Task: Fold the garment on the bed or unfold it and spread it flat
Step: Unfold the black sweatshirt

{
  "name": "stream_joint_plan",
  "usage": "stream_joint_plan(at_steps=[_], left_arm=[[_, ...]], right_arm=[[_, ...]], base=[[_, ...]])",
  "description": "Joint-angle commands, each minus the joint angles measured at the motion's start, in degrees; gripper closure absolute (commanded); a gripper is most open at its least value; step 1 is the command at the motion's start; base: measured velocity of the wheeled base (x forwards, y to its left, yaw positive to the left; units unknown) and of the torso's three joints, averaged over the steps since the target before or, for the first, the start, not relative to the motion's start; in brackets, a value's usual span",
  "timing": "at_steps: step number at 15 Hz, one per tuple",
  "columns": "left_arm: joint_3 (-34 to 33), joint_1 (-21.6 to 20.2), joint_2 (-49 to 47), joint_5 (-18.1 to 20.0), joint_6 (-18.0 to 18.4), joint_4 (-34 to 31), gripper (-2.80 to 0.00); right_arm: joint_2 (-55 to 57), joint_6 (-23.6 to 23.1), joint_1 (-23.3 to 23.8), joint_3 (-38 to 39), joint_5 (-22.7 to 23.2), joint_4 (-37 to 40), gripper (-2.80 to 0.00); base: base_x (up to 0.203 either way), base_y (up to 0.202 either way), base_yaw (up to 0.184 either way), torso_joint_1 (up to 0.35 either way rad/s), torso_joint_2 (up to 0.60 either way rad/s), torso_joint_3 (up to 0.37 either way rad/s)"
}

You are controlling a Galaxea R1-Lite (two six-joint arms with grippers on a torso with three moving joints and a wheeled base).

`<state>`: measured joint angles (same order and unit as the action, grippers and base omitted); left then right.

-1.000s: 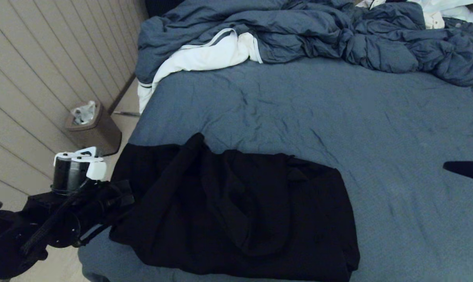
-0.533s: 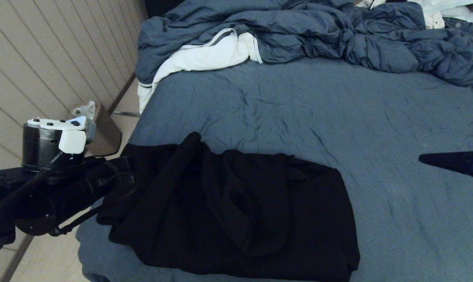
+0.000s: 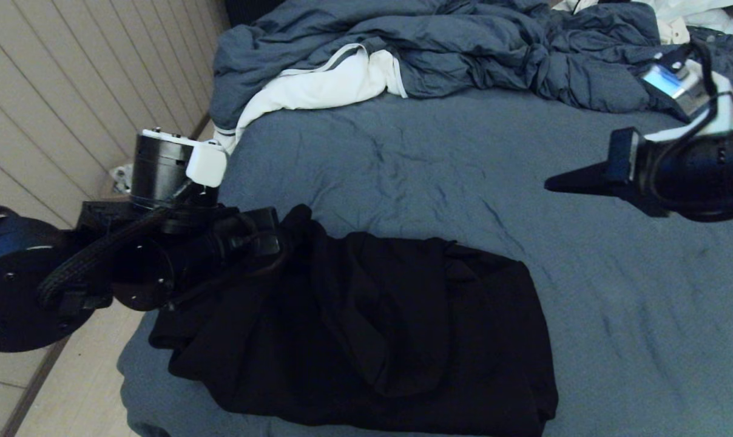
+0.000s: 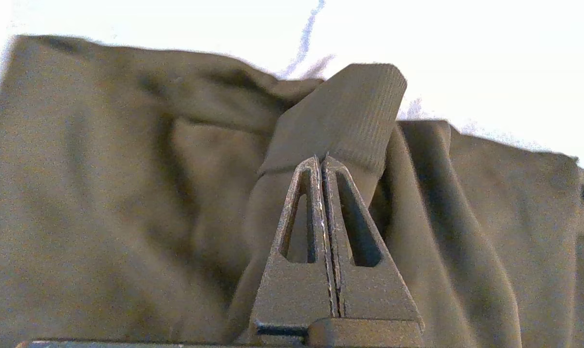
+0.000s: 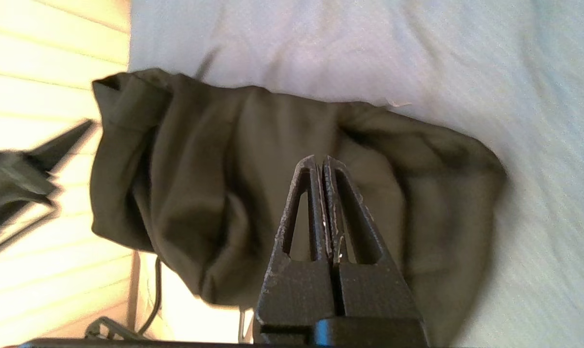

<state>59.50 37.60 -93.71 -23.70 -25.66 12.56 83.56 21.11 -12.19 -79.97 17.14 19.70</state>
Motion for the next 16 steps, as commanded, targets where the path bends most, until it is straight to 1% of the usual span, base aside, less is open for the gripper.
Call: stream_joint_plan(at_steps=[1, 3, 4, 6, 9, 10, 11, 14, 16], left_arm=[[1.4, 0.1, -5.1, -0.1, -0.4, 0.5, 0.00], [0.2, -0.2, -8.1, -0.2, -0.6, 2.9, 0.00], [-0.9, -1.1, -8.5, -0.2, -0.6, 4.9, 0.00], [-3.0, -1.8, -7.9, -0.2, -0.5, 7.0, 0.00], [-6.6, -1.8, -7.4, -0.3, -1.9, 8.9, 0.00], [-7.8, -1.8, -7.4, -0.3, -2.3, 10.5, 0.00], [-8.4, -1.8, -7.5, -0.4, -2.3, 12.1, 0.00], [-8.9, -1.6, -7.3, -2.6, -2.5, 12.8, 0.00], [-9.0, -1.7, -7.3, -2.7, -2.6, 13.3, 0.00]], right_arm=[[7.1, 0.0, -2.4, -4.5, 0.1, 0.7, 0.00], [11.7, -0.2, -7.9, -8.1, 0.1, 3.0, 0.00], [13.0, -0.2, -10.8, -9.2, 0.2, 3.7, 0.00], [14.4, -0.4, -15.0, -9.9, 0.4, 4.2, 0.00], [16.5, -1.2, -19.2, -12.7, 0.5, 8.0, 0.00], [16.9, -1.5, -20.5, -13.3, 0.6, 9.2, 0.00], [16.8, -1.7, -21.9, -13.0, 0.6, 9.9, 0.00], [16.4, -3.0, -26.4, -11.2, 0.5, 10.8, 0.00], [16.0, -4.4, -30.0, -10.3, 0.3, 13.4, 0.00]], base=[[0.000, 0.000, 0.000, 0.000, 0.00, 0.000], [0.000, 0.000, 0.000, 0.000, 0.00, 0.000], [0.000, 0.000, 0.000, 0.000, 0.00, 0.000], [0.000, 0.000, 0.000, 0.000, 0.00, 0.000], [0.000, 0.000, 0.000, 0.000, 0.00, 0.000], [0.000, 0.000, 0.000, 0.000, 0.00, 0.000], [0.000, 0.000, 0.000, 0.000, 0.00, 0.000], [0.000, 0.000, 0.000, 0.000, 0.00, 0.000], [0.000, 0.000, 0.000, 0.000, 0.00, 0.000]])
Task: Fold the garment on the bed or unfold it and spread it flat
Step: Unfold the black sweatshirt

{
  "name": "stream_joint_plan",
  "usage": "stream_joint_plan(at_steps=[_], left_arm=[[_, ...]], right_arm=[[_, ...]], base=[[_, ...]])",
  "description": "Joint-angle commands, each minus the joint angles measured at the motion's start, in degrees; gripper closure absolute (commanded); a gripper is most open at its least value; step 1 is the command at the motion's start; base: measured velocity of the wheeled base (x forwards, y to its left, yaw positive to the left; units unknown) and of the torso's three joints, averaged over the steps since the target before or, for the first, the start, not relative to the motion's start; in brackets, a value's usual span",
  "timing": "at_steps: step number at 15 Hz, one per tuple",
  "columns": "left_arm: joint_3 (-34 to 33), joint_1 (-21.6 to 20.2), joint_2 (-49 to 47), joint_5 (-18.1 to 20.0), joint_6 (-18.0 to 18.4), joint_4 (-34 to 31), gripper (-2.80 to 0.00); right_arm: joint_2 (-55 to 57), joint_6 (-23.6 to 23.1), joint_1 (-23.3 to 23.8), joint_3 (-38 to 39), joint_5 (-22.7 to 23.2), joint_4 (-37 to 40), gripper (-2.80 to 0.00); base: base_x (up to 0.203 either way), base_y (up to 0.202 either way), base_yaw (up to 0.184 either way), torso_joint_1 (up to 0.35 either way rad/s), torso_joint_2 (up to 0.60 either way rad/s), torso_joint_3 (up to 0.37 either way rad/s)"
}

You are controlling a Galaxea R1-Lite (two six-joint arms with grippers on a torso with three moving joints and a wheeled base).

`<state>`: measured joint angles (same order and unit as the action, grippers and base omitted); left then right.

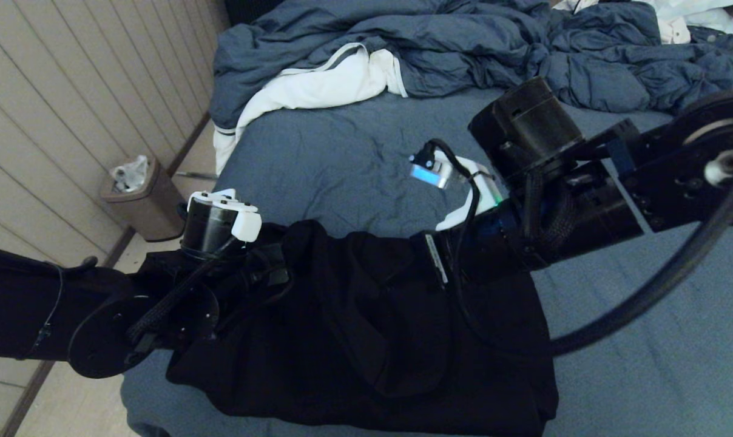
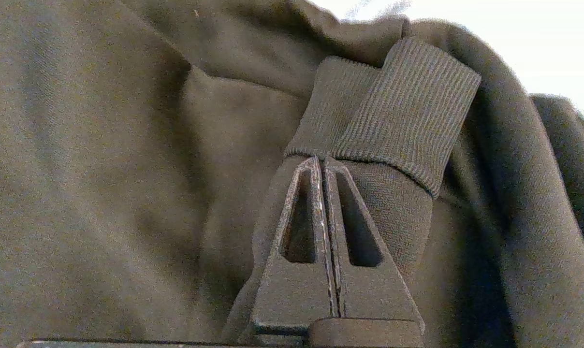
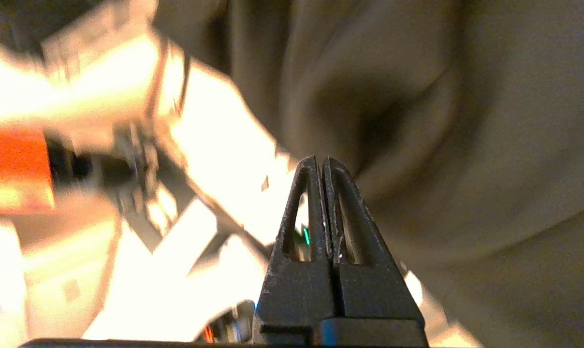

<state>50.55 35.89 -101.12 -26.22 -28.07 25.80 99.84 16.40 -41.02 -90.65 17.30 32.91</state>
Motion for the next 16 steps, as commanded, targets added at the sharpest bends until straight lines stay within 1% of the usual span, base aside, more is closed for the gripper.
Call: stream_joint_plan(at_steps=[1, 3, 5, 6, 7, 8, 9, 10, 13, 16], left_arm=[[-0.2, 0.0, -0.3, -0.2, -0.2, 0.6, 0.00], [-0.4, 0.1, -0.8, 0.0, -0.2, 0.7, 0.00], [-0.9, 0.3, -1.2, 0.1, -0.2, 0.7, 0.00], [-0.9, 0.4, -1.2, 0.2, -0.3, 0.7, 0.00], [-0.9, 0.3, -1.5, 0.3, -0.3, 0.7, 0.00], [-0.9, 0.4, -1.8, 0.1, -0.3, 0.8, 0.00], [-1.0, 0.5, -1.8, 0.1, -0.3, 1.3, 0.00], [-1.2, 0.6, -1.9, 0.0, -0.5, 1.8, 0.00], [-1.6, 0.7, -1.8, -0.2, -0.5, 2.8, 0.00], [-1.6, 0.8, -1.7, -0.2, -0.5, 2.8, 0.00]], right_arm=[[-0.9, -1.5, -2.8, 0.4, 0.0, 3.3, 0.00], [-1.2, -6.7, -3.5, 1.0, -0.8, 6.9, 0.00], [-1.3, -9.6, -3.6, 2.6, -2.5, 7.2, 0.00], [-1.3, -10.9, -4.0, 3.6, -5.1, 7.2, 0.00], [-1.2, -12.1, -5.4, 4.9, -7.7, 7.0, 0.00], [-1.0, -13.0, -6.9, 6.2, -11.0, 6.8, -2.80], [-0.5, -13.5, -8.6, 7.5, -14.7, 6.6, -2.80], [0.4, -13.7, -9.5, 8.4, -16.8, 6.2, -2.80], [-0.1, -13.7, -11.0, 9.3, -17.1, 4.0, -2.80], [1.0, -14.1, -14.0, 11.3, -18.0, 3.2, -2.80]], base=[[0.000, 0.000, 0.000, 0.000, 0.00, 0.000], [0.000, 0.000, 0.000, 0.000, 0.00, 0.000], [0.000, 0.000, 0.000, 0.000, 0.00, 0.000], [0.000, 0.000, 0.000, 0.000, 0.00, 0.000], [0.000, 0.000, 0.000, 0.000, 0.00, 0.000], [0.000, 0.000, 0.000, 0.000, 0.00, 0.000], [0.000, 0.000, 0.000, 0.000, 0.00, 0.000], [0.000, 0.000, 0.000, 0.000, 0.00, 0.000], [0.000, 0.000, 0.000, 0.000, 0.00, 0.000], [0.000, 0.000, 0.000, 0.000, 0.00, 0.000]])
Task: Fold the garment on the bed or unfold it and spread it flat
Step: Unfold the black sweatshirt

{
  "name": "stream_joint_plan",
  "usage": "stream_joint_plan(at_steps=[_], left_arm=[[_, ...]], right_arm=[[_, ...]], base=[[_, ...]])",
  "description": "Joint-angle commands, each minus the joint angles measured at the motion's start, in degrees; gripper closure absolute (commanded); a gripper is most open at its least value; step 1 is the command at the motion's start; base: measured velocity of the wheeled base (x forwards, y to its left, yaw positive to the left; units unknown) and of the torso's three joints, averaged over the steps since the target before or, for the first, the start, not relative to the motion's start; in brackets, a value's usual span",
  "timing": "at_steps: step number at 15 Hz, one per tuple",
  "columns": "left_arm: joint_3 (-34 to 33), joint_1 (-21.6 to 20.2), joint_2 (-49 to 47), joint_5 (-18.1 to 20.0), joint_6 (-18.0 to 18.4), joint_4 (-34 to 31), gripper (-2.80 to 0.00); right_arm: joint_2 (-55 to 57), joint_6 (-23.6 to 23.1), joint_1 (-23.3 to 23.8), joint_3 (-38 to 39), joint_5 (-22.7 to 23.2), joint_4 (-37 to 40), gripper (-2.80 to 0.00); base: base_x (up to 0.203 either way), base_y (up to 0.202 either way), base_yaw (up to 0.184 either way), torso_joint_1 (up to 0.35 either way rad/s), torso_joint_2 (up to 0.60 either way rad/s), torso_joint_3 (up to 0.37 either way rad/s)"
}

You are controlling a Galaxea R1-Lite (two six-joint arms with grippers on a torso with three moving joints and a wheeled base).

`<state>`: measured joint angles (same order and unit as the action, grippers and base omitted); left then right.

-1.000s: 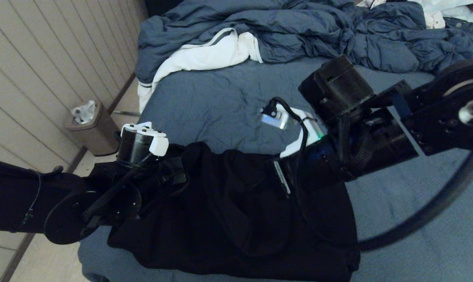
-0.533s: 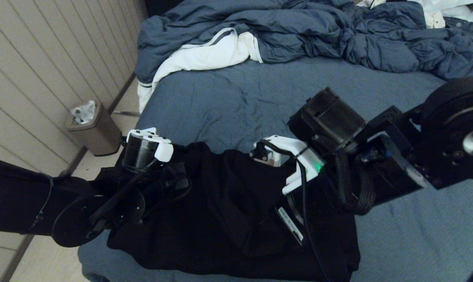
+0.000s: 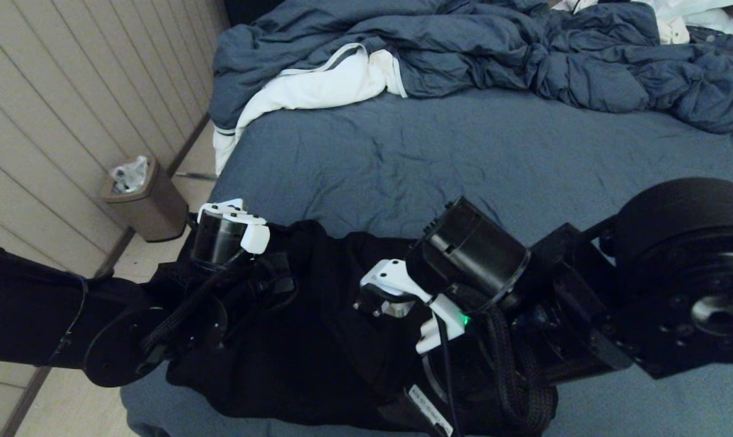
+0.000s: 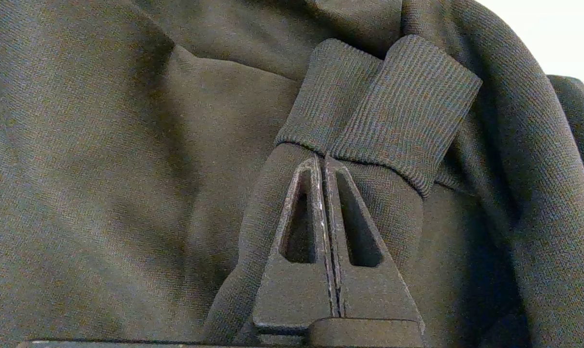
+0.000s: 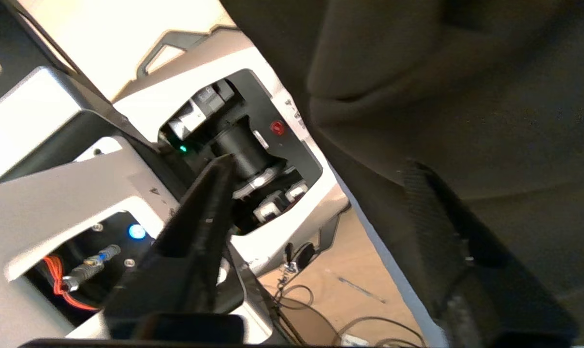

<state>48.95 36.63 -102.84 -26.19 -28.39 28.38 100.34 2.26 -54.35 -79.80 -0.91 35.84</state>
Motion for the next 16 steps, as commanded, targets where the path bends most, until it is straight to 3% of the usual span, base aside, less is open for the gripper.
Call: stream_joint_plan(at_steps=[1, 7, 8, 9, 12, 13, 16], left_arm=[[0.0, 0.0, 0.0, -0.2, -0.2, 0.2, 0.00], [-0.4, 1.3, -0.2, -1.2, -0.2, 0.3, 0.00], [-0.4, 1.3, -0.1, -1.2, -0.2, 0.2, 0.00], [-0.4, 1.3, -0.2, -1.2, -0.2, 0.2, 0.00], [-0.4, 1.4, -0.2, -1.2, -0.2, 0.2, 0.00], [-0.4, 1.5, -0.2, -1.2, -0.3, 0.2, 0.00], [-0.4, 1.5, -0.3, -1.2, -0.3, 0.2, 0.00]], right_arm=[[1.9, 0.0, -0.9, 0.7, -0.7, -0.6, -2.80], [8.2, 0.5, -0.9, 4.3, -8.0, -14.0, -2.80], [8.4, 0.5, -0.9, 4.4, -9.4, -14.6, -2.64], [8.5, 0.6, -0.9, 4.7, -11.4, -15.2, 0.00], [8.4, 0.5, -0.9, 5.6, -13.9, -19.0, 0.00], [8.2, 0.5, -0.9, 5.6, -13.9, -19.2, -2.80], [7.2, 0.6, -0.4, 5.0, -14.1, -19.2, -2.80]], base=[[0.000, 0.000, 0.000, 0.000, 0.00, 0.000], [0.000, 0.000, 0.000, 0.000, 0.00, 0.000], [0.000, 0.000, 0.000, 0.000, 0.00, 0.000], [0.000, 0.000, 0.000, 0.000, 0.00, 0.000], [0.000, 0.000, 0.000, 0.000, 0.00, 0.000], [0.000, 0.000, 0.000, 0.000, 0.00, 0.000], [0.000, 0.000, 0.000, 0.000, 0.00, 0.000]])
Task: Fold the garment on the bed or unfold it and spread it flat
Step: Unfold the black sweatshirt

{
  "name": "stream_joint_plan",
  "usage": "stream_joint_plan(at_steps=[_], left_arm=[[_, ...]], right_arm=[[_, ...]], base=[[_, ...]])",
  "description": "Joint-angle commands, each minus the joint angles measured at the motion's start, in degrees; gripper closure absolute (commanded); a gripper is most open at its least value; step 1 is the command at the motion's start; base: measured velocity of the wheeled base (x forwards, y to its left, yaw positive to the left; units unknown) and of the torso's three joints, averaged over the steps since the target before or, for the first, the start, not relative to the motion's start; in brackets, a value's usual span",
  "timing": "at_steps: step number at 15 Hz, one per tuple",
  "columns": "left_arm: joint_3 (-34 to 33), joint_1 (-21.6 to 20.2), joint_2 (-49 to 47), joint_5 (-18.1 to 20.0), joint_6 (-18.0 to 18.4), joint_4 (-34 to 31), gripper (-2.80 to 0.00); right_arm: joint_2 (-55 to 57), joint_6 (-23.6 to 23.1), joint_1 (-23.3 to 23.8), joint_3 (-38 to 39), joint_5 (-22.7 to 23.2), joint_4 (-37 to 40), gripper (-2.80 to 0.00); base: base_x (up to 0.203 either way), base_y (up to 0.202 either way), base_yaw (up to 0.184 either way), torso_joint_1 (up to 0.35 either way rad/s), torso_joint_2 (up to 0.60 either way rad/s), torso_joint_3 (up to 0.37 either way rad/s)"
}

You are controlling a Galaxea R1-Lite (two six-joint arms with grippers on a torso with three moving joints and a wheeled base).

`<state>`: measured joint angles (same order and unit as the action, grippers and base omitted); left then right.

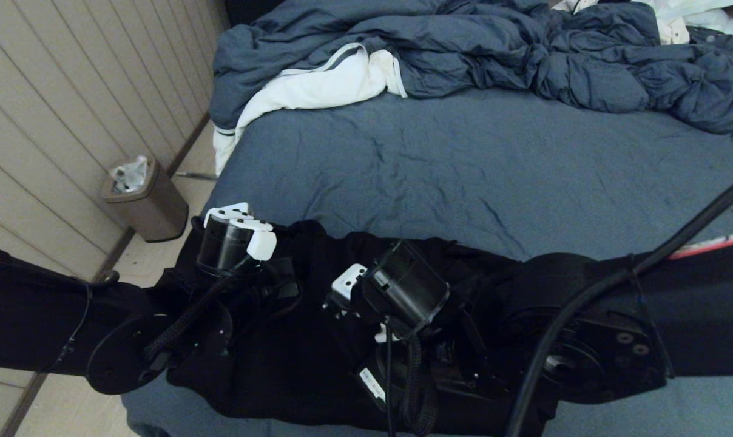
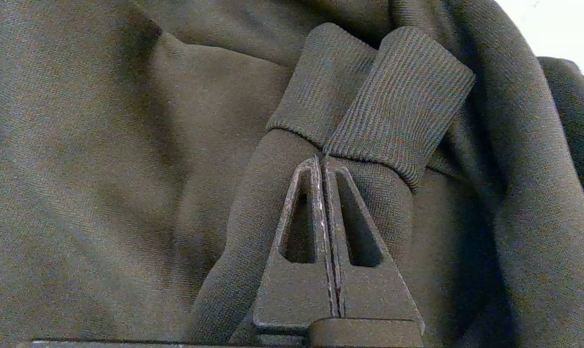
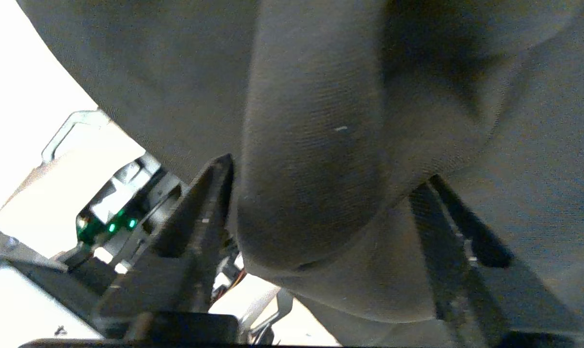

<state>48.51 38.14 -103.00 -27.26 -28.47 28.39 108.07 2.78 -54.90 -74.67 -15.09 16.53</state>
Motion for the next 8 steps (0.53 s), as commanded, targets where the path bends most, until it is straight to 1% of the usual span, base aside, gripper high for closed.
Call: stream_joint_plan(at_steps=[1, 2, 8], left_arm=[[0.0, 0.1, -0.2, -0.2, -0.2, 0.2, 0.00], [0.0, 0.1, -0.4, -0.2, -0.2, 0.3, 0.00], [0.1, 0.0, -0.5, -0.2, -0.2, 0.3, 0.00]], right_arm=[[-0.6, 0.0, 0.4, -0.3, -0.6, 0.0, -2.80], [-0.5, 0.1, 0.4, -0.4, -1.2, 0.0, -2.80], [-0.5, 0.0, 0.1, 0.0, -1.2, 0.1, -2.80]], base=[[0.000, 0.000, 0.000, 0.000, 0.00, 0.000], [0.000, 0.000, 0.000, 0.000, 0.00, 0.000], [0.000, 0.000, 0.000, 0.000, 0.00, 0.000]])
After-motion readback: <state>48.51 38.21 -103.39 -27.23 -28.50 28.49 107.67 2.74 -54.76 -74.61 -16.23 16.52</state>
